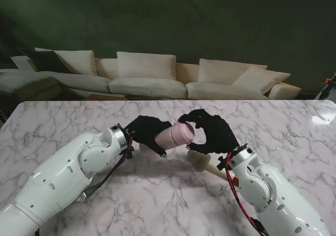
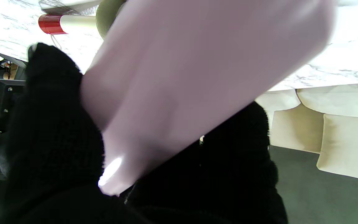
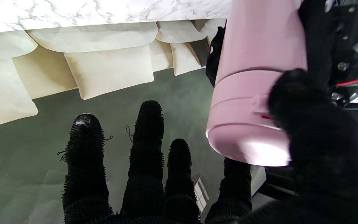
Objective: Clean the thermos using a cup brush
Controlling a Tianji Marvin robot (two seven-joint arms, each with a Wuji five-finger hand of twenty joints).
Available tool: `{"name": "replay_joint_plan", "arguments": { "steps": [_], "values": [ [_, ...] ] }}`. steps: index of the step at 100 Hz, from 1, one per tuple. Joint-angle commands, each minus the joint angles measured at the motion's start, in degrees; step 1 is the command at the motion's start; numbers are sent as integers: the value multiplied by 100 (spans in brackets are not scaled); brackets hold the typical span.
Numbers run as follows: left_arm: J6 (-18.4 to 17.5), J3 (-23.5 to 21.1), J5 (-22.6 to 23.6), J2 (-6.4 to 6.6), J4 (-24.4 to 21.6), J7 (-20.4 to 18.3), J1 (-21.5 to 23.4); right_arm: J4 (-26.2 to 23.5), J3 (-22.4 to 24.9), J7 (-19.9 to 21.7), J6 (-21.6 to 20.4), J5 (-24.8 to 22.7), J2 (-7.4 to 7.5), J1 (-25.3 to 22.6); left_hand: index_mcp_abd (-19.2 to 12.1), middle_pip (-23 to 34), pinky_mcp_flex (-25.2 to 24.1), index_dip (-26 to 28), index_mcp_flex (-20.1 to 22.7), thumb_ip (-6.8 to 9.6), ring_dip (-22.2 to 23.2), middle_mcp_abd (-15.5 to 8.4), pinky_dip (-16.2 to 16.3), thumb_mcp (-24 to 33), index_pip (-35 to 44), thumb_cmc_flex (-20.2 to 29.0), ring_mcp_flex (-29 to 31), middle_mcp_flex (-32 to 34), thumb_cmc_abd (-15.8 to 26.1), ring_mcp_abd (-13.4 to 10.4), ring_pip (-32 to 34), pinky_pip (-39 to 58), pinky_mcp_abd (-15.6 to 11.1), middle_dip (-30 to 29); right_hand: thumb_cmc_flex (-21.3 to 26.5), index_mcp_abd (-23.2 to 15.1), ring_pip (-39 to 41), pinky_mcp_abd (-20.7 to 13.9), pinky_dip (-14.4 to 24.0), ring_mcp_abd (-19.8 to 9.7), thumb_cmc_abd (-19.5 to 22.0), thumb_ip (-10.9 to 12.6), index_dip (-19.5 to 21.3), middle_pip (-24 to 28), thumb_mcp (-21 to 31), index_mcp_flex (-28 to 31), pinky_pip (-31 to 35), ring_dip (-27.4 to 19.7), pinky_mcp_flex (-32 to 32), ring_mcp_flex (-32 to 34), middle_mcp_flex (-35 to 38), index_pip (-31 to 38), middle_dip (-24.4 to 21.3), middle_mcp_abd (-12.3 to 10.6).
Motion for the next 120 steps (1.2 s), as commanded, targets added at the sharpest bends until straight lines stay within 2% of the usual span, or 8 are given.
{"name": "replay_joint_plan", "arguments": {
  "steps": [1,19,36,56,75,84,111,120],
  "values": [
    [-8,29,-25,-43,-49,-59,-46,44,-107,-81,52,49,-112,46,-1259,320,51,294,508,298,369,-189,115,2034,912,2275,521,12,2173,-528,1134,290,-584,113,-374,-647,200,-96,123,-189,726,-75,768,164,-290,888,93,164,-19,133,224,1744,89,-154],
    [4,52,-36,-47,-30,-59,-62,179,-342,-393,288,124,-188,152,-1260,325,53,294,505,301,368,-184,118,2042,907,2279,520,12,2192,-525,1137,297,-581,112,-993,-279,414,34,230,-143,1079,-50,1013,219,-1586,2003,170,277,32,443,916,2627,173,-229],
    [22,111,-68,-56,-4,-59,-98,236,-572,-551,636,288,-266,225,-1262,329,52,297,505,296,369,-184,118,2037,909,2273,523,13,2185,-525,1142,298,-581,112,-2313,355,532,86,292,-21,1378,8,804,233,-1223,3149,371,334,205,754,1663,2591,237,-144],
    [21,162,-83,-62,23,-55,-126,19,-560,-148,648,788,-294,104,-1266,331,55,299,507,291,367,-189,119,2043,912,2277,527,14,2191,-528,1144,303,-579,111,-2988,642,-212,-16,257,62,1828,104,-539,-4,-1004,499,231,14,-365,-266,769,646,201,-165],
    [16,110,-51,-55,2,-48,-98,-249,-258,331,192,741,-175,-93,-1269,333,57,298,508,284,367,-186,119,2037,911,2269,525,14,2177,-532,1145,304,-578,111,-2679,930,-1681,-106,42,256,1512,154,-1723,-1136,-943,-360,-434,-859,-1010,-1215,-455,-1545,-454,-10],
    [10,87,-39,-52,-4,-47,-86,-403,-39,655,-61,756,-108,-206,-1272,333,54,298,512,285,366,-191,118,2042,913,2273,524,12,2194,-531,1145,302,-582,111,-2367,1130,-2196,-93,-241,424,1006,172,-784,-1994,-753,-95,-782,-1184,-1259,-1433,-470,-3397,-748,88],
    [-35,-27,22,-28,-45,-72,-29,-756,589,1227,-373,209,83,-513,-1278,347,22,305,500,275,364,-212,116,2029,918,2267,499,-7,2197,-529,1137,293,-574,136,-22,687,-2554,-130,-446,474,79,829,-1710,-2584,-871,12,-929,-1370,-1172,-1323,-487,-3688,-978,204],
    [-55,-48,36,-24,-56,-72,-17,-694,645,1061,-312,-163,106,-498,-1274,345,11,305,495,276,366,-215,119,2030,916,2278,493,-16,2210,-527,1138,296,-575,139,57,359,-2424,-165,-458,382,2,655,-2156,-2187,740,44,-771,-1316,-1003,-1154,-477,-3627,-796,215]
  ]
}}
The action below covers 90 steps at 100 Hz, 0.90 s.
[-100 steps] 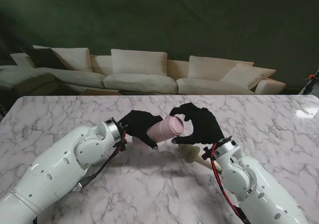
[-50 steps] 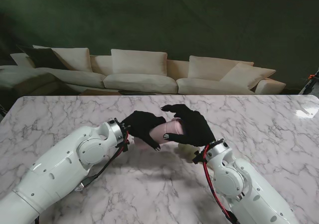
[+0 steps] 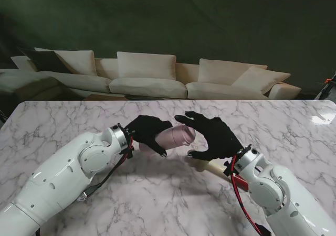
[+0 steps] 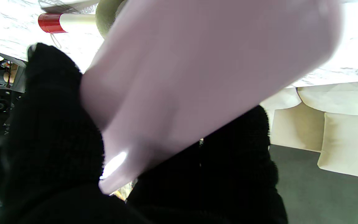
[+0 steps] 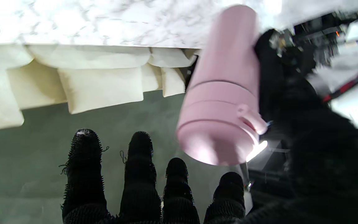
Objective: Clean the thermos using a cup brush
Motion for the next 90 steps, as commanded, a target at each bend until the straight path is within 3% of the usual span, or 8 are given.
{"name": "replay_joint_plan", "arguments": {
  "steps": [1,11,13,27,40,56,74,90],
  "values": [
    [-39,-10,5,3,-53,-60,-22,99,15,-113,86,37,45,6,-1272,291,16,350,484,306,301,-218,119,2031,914,2280,494,-12,2212,-561,1114,280,-595,144,109,-333,-8,-170,-111,-142,-210,-100,-255,237,847,155,85,-19,55,88,-139,-110,120,28],
    [-57,-2,16,3,-53,-56,-28,215,-55,-211,233,71,25,80,-1280,290,21,351,481,305,304,-213,123,2027,912,2283,492,-12,2213,-559,1118,288,-592,144,112,-587,163,-205,-76,-204,-95,-318,-106,326,1171,154,220,64,131,184,-130,-6,145,-8],
    [-55,3,12,3,-52,-59,-32,247,-79,-253,259,58,21,106,-1277,289,20,351,483,306,304,-214,123,2027,912,2285,492,-14,2215,-559,1119,289,-591,143,77,-634,200,-218,-69,-214,-67,-347,310,365,1179,122,246,81,163,214,-129,0,150,-20],
    [-46,47,-17,-4,-39,-62,-57,461,-299,-515,389,-21,-6,296,-1276,290,18,351,481,307,310,-216,127,2021,909,2289,486,-15,2220,-553,1128,297,-589,143,-325,-742,448,-220,46,-259,173,-515,1332,613,52,52,395,232,201,289,-135,492,248,-10],
    [-46,77,-36,-8,-27,-64,-69,613,-516,-677,520,11,-39,452,-1271,293,19,353,488,308,313,-219,129,2020,911,2293,489,-9,2221,-548,1138,304,-586,144,-392,-830,682,-208,158,-296,331,-504,1773,1028,-64,84,509,366,290,412,-135,1849,421,16],
    [-40,92,-48,-14,-9,-44,-70,883,-777,-1192,528,73,-128,643,-1267,293,12,351,481,306,311,-210,129,2014,906,2295,480,-12,2218,-543,1137,302,-583,144,-807,-949,1514,-347,398,-516,763,-541,2530,2628,-580,306,780,891,402,697,-64,4214,993,-65],
    [-30,135,-77,-25,25,-28,-95,1012,-1026,-1526,708,225,-226,755,-1258,302,28,348,496,307,308,-182,127,2012,909,2301,496,-2,2208,-555,1142,303,-593,148,-1380,-999,2279,-277,541,-639,1249,-615,3216,3126,-1283,1290,920,1260,376,857,446,6012,1509,-113],
    [-22,196,-101,-36,69,-13,-137,1079,-1272,-1687,934,537,-334,831,-1252,317,51,350,512,311,301,-164,123,2024,919,2305,513,13,2200,-566,1141,304,-602,156,-2196,-466,2487,-73,610,-557,1321,-629,3080,3027,-1324,2996,954,1339,368,1099,1250,6357,1690,-164]
  ]
}}
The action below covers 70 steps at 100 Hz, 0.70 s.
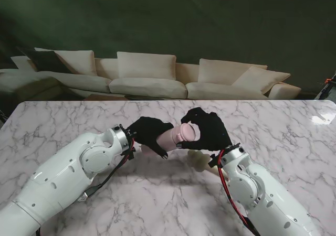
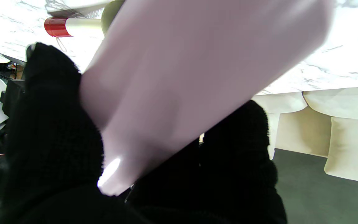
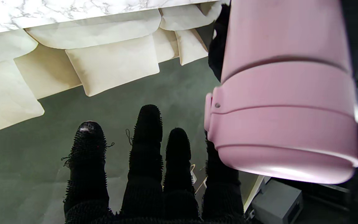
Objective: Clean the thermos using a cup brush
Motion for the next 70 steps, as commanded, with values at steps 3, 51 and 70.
{"name": "replay_joint_plan", "arguments": {
  "steps": [3,51,70],
  "values": [
    [10,34,-26,-50,-4,-51,-64,-18,-135,-5,28,106,-146,11,-1262,320,62,290,516,316,406,-164,121,2022,922,2300,518,23,2192,-569,1136,301,-604,162,-578,-778,152,149,123,-47,756,-32,4,-53,407,1259,60,128,-59,274,603,765,128,-136],
    [44,8,-7,-46,-2,-61,-67,-777,149,906,-65,801,-89,-470,-1261,317,67,285,513,311,402,-166,115,2037,925,2288,523,20,2184,-557,1135,301,-601,170,-955,299,-1645,277,-62,430,346,-15,-2658,-1330,1037,-2335,-343,-728,-99,-571,-1127,-2942,-869,-78],
    [23,-38,24,-37,-32,-66,-44,-978,586,1009,-335,73,57,-646,-1261,314,64,283,506,312,403,-161,114,2045,922,2290,520,16,2196,-559,1136,302,-594,169,-218,802,-1733,-1045,-460,406,-496,27,-2369,-2030,1140,-2329,-468,-914,78,-844,-1174,-2676,-1220,341]
  ]
}}
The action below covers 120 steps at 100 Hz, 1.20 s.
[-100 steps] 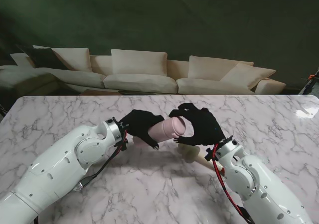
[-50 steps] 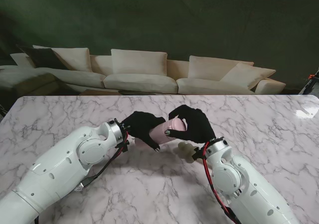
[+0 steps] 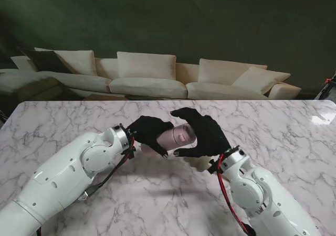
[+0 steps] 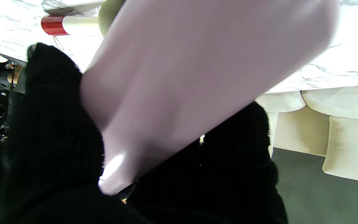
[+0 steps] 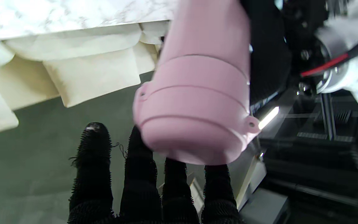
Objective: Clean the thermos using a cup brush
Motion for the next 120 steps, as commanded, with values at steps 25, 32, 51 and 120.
{"name": "replay_joint_plan", "arguments": {
  "steps": [25,32,51,120],
  "values": [
    [-32,-77,47,0,-96,-57,24,-164,354,516,-236,146,224,-137,-1261,306,57,289,507,313,334,-173,115,2049,921,2290,516,25,2197,-547,1119,299,-588,171,2512,591,711,-1019,-382,-271,-586,720,408,211,469,-13,515,124,607,157,-193,963,129,415],
    [-36,-66,45,-2,-91,-53,20,-145,303,482,-210,127,219,-119,-1261,305,57,290,502,312,334,-183,115,2049,920,2288,511,22,2198,-547,1117,298,-591,170,2371,650,1118,-1088,-245,-416,-568,453,607,1126,1688,149,793,347,972,519,-224,1337,457,393],
    [-31,-21,17,-9,-73,-51,-3,24,-15,271,123,181,164,67,-1268,302,54,290,502,308,333,-181,115,2043,921,2280,513,21,2190,-548,1116,297,-594,167,2061,378,2909,-1529,864,-813,43,42,1287,2564,1546,953,1981,1373,2224,1367,496,2554,1500,11],
    [-51,4,-4,-9,-13,-69,-50,-157,-558,-267,1512,581,-54,31,-1263,304,57,286,497,308,333,-174,118,2048,917,2283,515,16,2202,-548,1121,301,-593,166,-1301,-185,1071,805,607,167,1937,-17,-311,771,-542,-228,1652,574,1477,1283,816,3,529,-291]
  ]
}}
